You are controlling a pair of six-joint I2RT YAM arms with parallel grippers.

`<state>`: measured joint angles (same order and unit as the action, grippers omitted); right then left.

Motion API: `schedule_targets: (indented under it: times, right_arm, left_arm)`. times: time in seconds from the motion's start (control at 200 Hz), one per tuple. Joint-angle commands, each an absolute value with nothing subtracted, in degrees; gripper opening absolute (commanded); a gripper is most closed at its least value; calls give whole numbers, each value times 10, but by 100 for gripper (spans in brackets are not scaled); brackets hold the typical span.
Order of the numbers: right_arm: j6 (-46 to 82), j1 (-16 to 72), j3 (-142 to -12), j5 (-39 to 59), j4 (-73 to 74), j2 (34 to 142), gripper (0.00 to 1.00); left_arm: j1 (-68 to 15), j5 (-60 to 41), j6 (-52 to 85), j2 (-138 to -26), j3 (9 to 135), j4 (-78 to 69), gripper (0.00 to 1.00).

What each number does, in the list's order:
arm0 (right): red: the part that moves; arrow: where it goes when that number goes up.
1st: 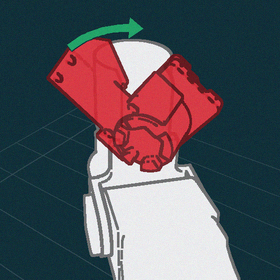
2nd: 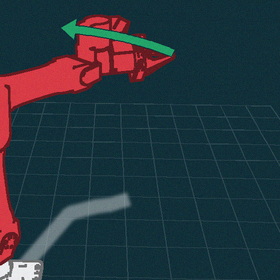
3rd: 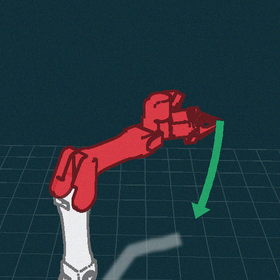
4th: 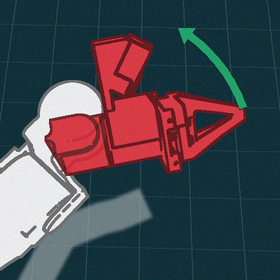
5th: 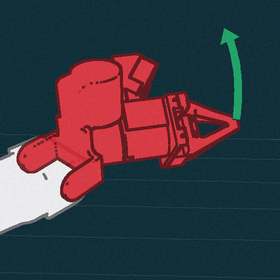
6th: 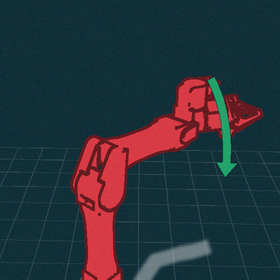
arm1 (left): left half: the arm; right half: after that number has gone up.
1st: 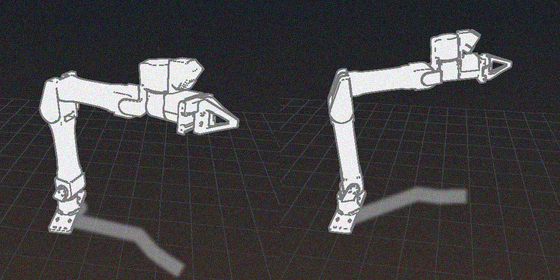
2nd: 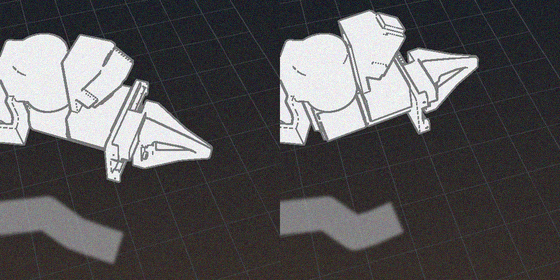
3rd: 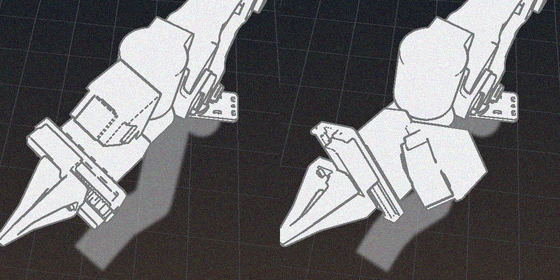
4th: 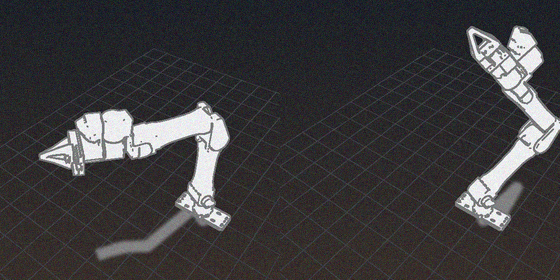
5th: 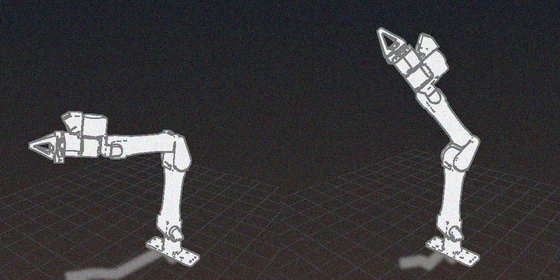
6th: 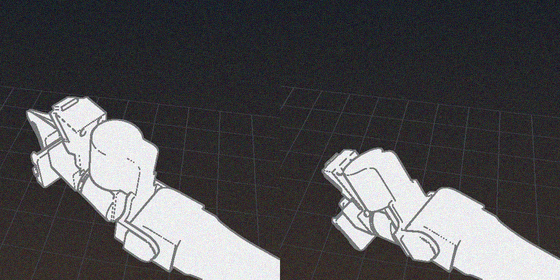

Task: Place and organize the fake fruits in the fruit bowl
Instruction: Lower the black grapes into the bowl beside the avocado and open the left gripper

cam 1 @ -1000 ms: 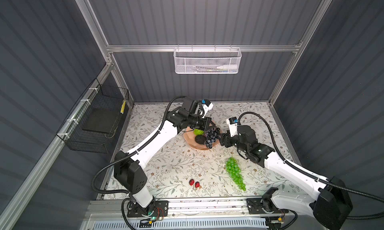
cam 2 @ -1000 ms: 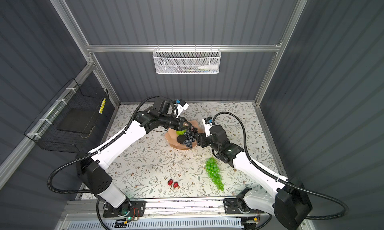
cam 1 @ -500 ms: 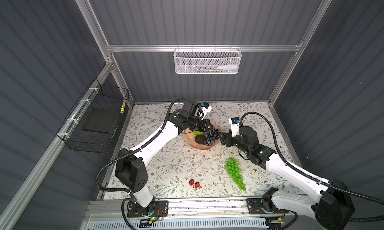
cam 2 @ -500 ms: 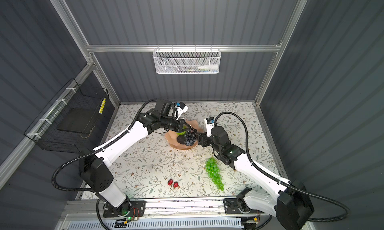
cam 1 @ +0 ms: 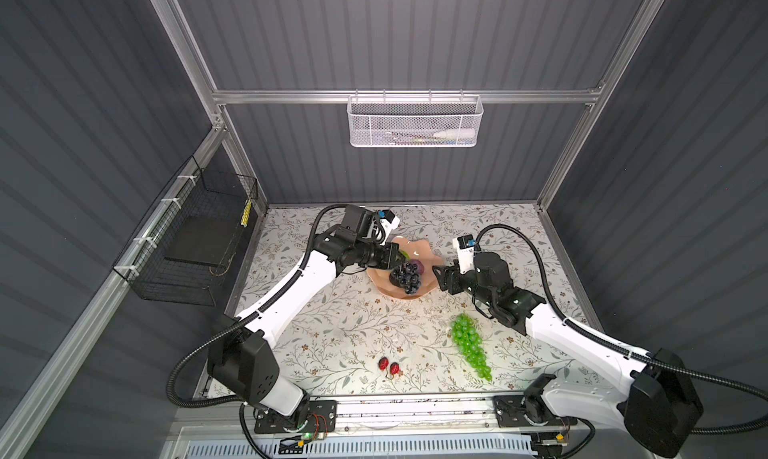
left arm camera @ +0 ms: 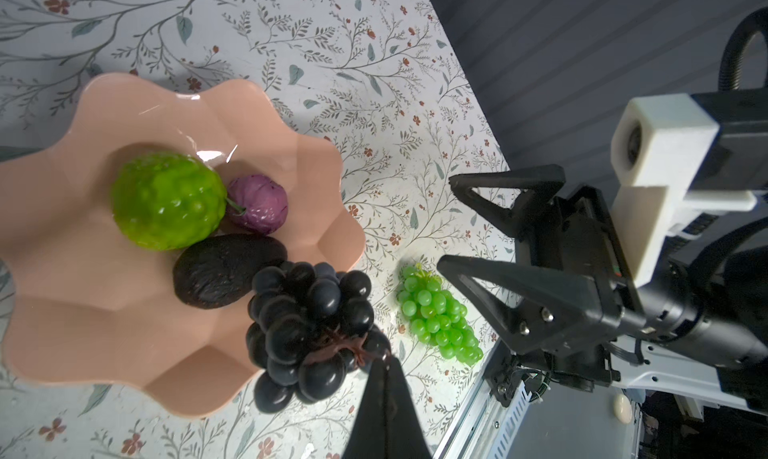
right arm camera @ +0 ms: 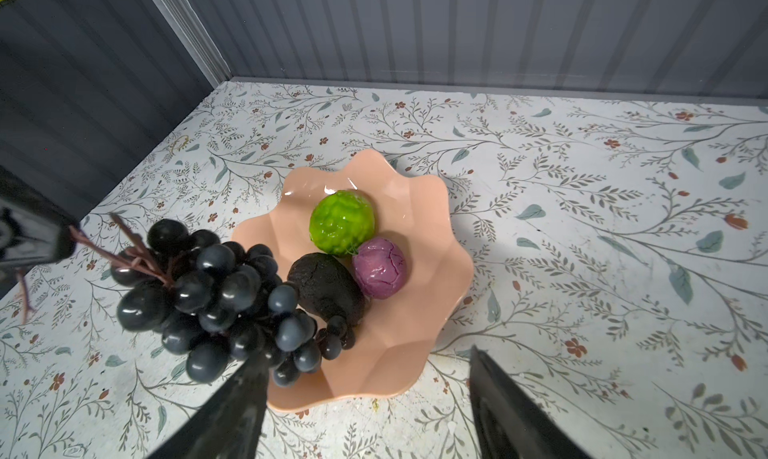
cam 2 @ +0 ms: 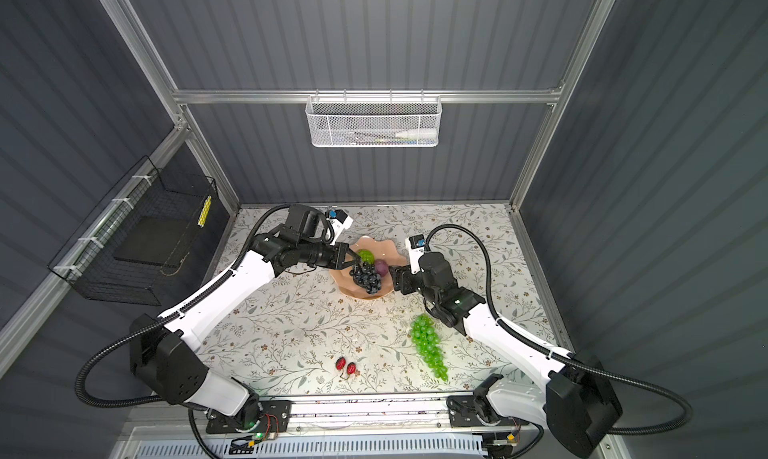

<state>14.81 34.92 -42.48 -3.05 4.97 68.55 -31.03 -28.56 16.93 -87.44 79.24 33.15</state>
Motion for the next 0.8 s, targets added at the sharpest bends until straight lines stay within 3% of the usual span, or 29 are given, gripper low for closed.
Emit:
schedule_targets:
  times: [0.0,0.36,0.795]
  right_arm:
    - [147,349,-428,-14,61,696,76]
    - [149,351,-485,69,51,805,75]
    - [149,358,-519,127,76,893,73]
  left_arm:
    - [-300,-288,157,-860,770,342,0]
    - [-257,-289,156,-845,717,322,0]
    - [-214,-293,154,-925,743,279,0]
